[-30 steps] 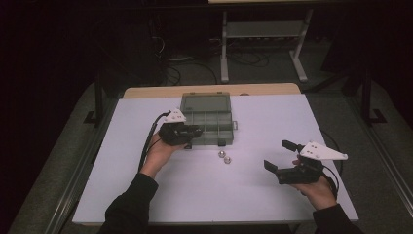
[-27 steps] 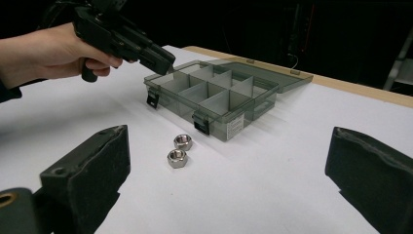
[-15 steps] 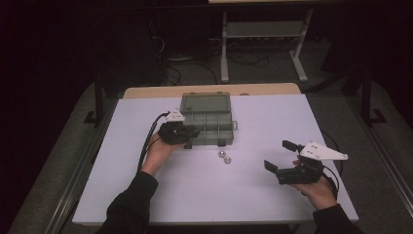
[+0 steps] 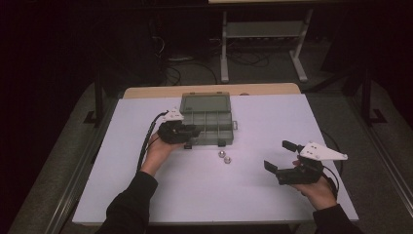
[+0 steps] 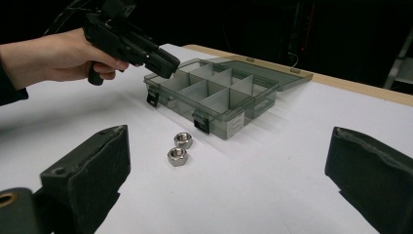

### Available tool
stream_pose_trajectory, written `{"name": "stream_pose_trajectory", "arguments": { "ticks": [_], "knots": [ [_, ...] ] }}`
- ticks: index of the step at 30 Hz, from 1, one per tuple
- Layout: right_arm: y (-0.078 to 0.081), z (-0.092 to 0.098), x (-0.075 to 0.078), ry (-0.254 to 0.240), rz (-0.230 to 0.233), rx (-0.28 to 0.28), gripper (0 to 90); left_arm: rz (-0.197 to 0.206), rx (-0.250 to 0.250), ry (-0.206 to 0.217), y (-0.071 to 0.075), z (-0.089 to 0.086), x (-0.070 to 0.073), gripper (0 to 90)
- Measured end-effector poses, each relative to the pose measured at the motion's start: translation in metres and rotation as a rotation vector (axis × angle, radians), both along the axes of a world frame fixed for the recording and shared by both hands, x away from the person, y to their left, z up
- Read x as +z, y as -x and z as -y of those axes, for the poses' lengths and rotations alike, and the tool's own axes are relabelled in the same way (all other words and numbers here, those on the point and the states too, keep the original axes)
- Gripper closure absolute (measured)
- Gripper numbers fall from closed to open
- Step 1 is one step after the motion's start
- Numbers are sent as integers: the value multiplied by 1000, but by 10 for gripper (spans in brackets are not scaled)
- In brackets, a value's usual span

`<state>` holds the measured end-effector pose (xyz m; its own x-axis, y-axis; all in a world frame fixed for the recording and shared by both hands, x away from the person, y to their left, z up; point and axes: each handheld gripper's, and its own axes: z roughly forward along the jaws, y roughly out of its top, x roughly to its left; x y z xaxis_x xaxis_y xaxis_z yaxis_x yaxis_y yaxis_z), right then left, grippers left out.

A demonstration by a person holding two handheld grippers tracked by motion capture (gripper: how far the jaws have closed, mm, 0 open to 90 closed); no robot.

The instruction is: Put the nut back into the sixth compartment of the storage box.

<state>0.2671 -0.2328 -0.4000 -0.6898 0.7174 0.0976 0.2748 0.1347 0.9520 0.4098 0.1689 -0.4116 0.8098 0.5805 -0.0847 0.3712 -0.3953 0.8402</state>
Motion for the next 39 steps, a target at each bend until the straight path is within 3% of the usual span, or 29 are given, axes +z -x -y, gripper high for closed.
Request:
{"name": "stream_pose_trajectory", "arguments": {
  "ticks": [6, 15, 25, 32, 39],
  "knots": [
    [0, 1, 0, -2, -2, -2, 22, 2, -32, 14, 12, 7, 8, 641],
    [0, 2, 0, 3, 6, -1, 22, -10, -94, 20, 25, 24, 9, 635],
    [0, 1, 0, 2, 5, 1, 23, -23, -156, 9, 32, 46, 2, 635],
    [0, 1, 0, 5, 2, 0, 23, -35, -215, -30, 36, 64, -8, 627],
    [0, 1, 0, 2, 0, 0, 22, -46, -234, -55, 39, 77, -18, 620]
  ]
}}
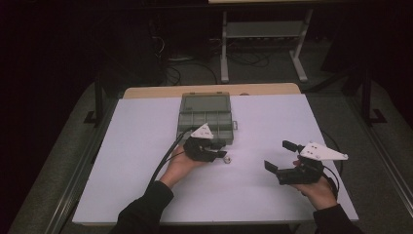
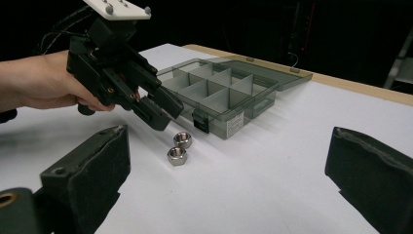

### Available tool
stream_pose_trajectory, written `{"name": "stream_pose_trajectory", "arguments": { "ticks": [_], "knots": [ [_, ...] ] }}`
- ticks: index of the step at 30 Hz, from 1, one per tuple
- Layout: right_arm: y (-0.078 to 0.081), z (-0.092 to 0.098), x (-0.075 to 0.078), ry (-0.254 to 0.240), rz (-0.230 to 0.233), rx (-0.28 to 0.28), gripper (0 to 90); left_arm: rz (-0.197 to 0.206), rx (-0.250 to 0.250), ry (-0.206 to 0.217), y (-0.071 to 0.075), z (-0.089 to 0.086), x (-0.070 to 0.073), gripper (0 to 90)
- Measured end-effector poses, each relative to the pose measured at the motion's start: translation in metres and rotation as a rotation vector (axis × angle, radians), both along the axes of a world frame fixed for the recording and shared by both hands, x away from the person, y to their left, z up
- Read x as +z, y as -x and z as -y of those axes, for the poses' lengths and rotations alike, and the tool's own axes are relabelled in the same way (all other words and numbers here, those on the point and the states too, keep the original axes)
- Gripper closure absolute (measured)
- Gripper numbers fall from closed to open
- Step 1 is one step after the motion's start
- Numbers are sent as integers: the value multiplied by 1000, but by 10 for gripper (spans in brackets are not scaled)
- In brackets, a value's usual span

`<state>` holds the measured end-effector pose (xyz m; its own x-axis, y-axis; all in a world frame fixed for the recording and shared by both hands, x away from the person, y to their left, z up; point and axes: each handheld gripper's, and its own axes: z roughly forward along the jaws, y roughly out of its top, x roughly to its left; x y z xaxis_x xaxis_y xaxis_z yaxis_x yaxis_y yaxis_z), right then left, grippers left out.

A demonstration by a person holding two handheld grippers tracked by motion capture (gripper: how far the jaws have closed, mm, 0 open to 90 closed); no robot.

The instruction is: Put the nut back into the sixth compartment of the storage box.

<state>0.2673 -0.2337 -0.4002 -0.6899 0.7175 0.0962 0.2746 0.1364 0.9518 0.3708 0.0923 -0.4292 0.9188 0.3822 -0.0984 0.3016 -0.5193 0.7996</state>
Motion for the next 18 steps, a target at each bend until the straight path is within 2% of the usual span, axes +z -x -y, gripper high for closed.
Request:
{"name": "stream_pose_trajectory", "arguments": {
  "ticks": [3, 6, 12, 14, 18],
  "knots": [
    [0, 0, 0, 0, 1, -1, 22, 3, 16, -3, -1, 2, -4, 618],
    [0, 0, 0, -1, -2, -1, 22, 12, 28, -35, -2, 4, -8, 624],
    [0, 0, 0, -1, -3, 0, 23, 17, 62, -38, -5, 7, -16, 627],
    [0, 1, 0, -1, -2, 0, 22, 26, 60, -54, -6, 7, -17, 627],
    [0, 1, 0, -2, -1, -3, 23, 11, 73, -34, -7, 8, -20, 625]
  ]
}}
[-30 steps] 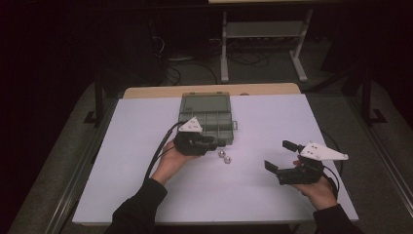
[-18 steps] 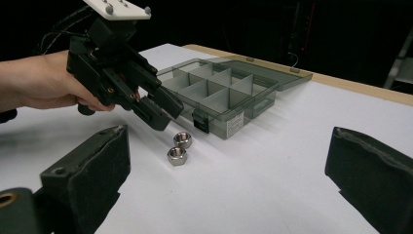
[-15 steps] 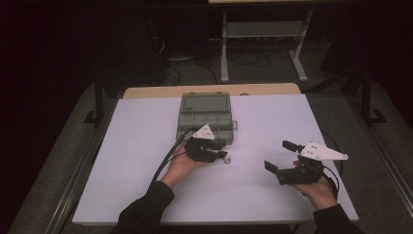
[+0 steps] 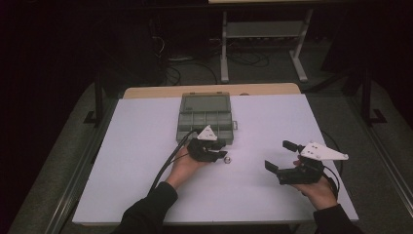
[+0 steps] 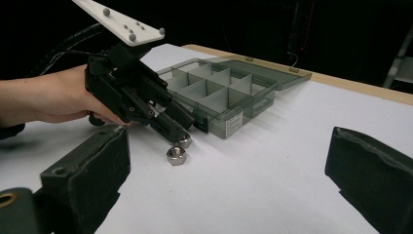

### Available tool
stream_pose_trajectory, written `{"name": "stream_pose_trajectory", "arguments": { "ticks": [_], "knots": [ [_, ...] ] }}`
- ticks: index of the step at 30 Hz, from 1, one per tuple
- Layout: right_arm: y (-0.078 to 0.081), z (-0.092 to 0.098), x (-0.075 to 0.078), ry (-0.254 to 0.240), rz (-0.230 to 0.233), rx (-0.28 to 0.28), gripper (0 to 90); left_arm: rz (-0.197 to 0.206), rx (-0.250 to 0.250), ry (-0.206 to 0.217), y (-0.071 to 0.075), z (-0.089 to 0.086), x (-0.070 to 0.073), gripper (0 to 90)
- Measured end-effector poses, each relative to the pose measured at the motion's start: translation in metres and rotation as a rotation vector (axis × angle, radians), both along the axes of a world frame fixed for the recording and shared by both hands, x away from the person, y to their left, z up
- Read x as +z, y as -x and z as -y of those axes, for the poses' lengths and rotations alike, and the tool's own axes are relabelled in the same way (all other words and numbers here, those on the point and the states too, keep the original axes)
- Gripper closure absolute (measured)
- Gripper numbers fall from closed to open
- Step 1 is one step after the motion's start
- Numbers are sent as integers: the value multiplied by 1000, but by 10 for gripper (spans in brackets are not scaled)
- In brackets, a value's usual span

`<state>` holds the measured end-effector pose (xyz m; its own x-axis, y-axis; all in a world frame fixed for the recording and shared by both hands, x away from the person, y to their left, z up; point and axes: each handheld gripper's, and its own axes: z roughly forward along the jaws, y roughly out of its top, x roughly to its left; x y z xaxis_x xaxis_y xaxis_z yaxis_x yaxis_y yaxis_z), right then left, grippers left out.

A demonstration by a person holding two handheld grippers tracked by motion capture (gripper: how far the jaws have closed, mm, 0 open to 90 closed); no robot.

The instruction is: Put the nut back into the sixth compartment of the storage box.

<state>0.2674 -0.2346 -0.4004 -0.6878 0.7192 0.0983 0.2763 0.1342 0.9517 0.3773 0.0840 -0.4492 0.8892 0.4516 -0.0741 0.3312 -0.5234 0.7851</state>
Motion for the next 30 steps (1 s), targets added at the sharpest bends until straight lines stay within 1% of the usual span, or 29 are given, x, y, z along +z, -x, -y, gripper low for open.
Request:
{"name": "stream_pose_trajectory", "arguments": {
  "ticks": [2, 3, 6, 7, 11, 16, 18, 22, 23, 27, 30],
  "knots": [
    [0, 0, 0, 1, 0, 0, 23, -3, 0, -2, -1, 1, -3, 623],
    [0, 0, 0, 1, 0, 0, 22, 1, -6, -15, -1, 1, -3, 622],
    [0, 0, 0, 1, 0, 0, 23, -7, 1, -11, -1, 3, -5, 626],
    [0, 0, 0, 0, 0, -1, 22, -9, 5, -18, -1, 3, -7, 627],
    [0, 0, 0, 0, -1, -2, 23, -13, 3, -15, -1, 4, -8, 634],
    [0, 0, 0, 0, -2, -2, 23, -10, 5, -18, -1, 4, -8, 645],
    [0, 1, 0, -1, -2, -2, 23, -2, -1, -30, -1, 3, -8, 663],
    [0, 0, 0, -2, -2, -2, 22, -1, -5, -39, -1, 3, -8, 671],
    [0, 0, 0, -1, -2, -2, 22, -4, 1, -27, 0, 4, -8, 672],
    [0, 1, 0, -1, -1, -3, 23, 10, -4, -34, 0, 4, -8, 677],
    [0, 1, 0, -1, 1, -2, 22, 11, -4, -37, 1, 4, -8, 679]
  ]
}}
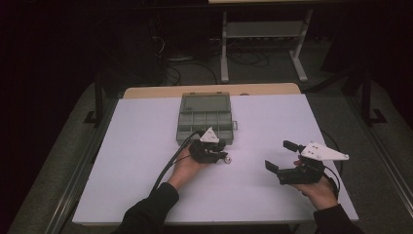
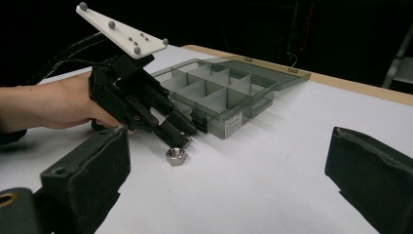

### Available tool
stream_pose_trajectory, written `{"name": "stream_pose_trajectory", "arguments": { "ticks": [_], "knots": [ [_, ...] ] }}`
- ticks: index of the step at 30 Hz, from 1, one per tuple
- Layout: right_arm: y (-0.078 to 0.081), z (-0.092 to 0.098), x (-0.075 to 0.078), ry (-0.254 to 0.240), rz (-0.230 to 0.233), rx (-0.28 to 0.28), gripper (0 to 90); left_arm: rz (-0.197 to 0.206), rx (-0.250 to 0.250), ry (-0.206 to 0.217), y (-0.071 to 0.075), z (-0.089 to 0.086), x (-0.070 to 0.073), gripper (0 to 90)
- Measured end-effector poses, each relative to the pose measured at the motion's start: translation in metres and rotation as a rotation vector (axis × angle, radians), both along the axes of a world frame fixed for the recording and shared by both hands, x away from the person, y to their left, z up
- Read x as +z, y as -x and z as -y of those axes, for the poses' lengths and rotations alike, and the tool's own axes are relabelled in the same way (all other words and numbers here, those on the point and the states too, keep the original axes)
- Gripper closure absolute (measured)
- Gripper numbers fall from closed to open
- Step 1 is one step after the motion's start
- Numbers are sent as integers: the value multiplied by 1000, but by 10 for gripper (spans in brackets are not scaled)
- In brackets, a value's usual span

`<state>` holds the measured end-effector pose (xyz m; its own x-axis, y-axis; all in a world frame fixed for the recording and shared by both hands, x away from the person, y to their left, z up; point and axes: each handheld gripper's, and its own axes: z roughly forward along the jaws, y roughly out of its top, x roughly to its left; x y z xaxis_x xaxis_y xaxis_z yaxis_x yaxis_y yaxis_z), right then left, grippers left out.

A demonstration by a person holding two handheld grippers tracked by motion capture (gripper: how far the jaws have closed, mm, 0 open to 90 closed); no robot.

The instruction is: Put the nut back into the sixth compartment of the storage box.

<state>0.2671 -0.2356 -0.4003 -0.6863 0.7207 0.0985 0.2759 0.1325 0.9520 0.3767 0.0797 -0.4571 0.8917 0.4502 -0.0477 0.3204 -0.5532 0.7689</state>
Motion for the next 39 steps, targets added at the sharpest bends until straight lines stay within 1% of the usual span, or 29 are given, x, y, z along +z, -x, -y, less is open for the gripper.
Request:
{"name": "stream_pose_trajectory", "arguments": {
  "ticks": [4, 8, 9, 10, 12, 15, 17, 18, 19, 20, 22, 25, 28, 30, 34, 35, 38, 39],
  "knots": [
    [0, 0, 0, 1, -1, 1, 22, 2, -1, -2, 0, -1, 1, 679],
    [0, 0, 0, 0, -1, 1, 23, -6, -7, -7, 0, -4, 4, 680],
    [0, 0, 0, 0, 0, 1, 22, -8, -3, 6, 0, -4, 5, 680],
    [0, 0, 0, 1, 1, 1, 23, -8, -3, 6, 0, -4, 5, 680],
    [0, 1, 0, -1, 1, 1, 23, -8, -1, 28, 1, -6, 10, 680],
    [0, 1, 0, 0, 1, 1, 23, -16, -5, 44, 2, -10, 17, 681],
    [0, 1, 0, 0, 0, 1, 23, -13, -6, 50, 2, -12, 21, 681],
    [0, 0, 0, 0, -2, 2, 23, -18, -4, 62, 3, -13, 23, 681],
    [0, 0, 0, 0, -2, 1, 23, -19, -6, 62, 3, -15, 25, 681],
    [0, 0, 0, 0, -2, 2, 23, -10, -12, 56, 2, -17, 28, 681],
    [0, 0, 0, 0, 0, 1, 23, -6, -12, 61, 2, -20, 33, 681],
    [0, 0, 0, 1, -1, 1, 23, -5, -6, 77, 2, -23, 38, 681],
    [0, 0, 0, -1, -2, 3, 23, -1, -1, 80, 1, -24, 41, 681],
    [0, 0, 0, -1, -3, 3, 23, -3, 8, 90, 1, -26, 44, 681],
    [0, 0, 0, -1, -3, 4, 23, 6, 11, 89, -1, -29, 46, 681],
    [0, 0, 0, -1, -2, 4, 23, 3, 26, 97, -2, -32, 49, 681],
    [-1, 0, 0, -2, -4, 4, 23, 5, 36, 103, -4, -35, 50, 681],
    [-1, 0, 0, -1, -3, 4, 23, 12, 54, 118, -6, -38, 52, 681]
  ]
}}
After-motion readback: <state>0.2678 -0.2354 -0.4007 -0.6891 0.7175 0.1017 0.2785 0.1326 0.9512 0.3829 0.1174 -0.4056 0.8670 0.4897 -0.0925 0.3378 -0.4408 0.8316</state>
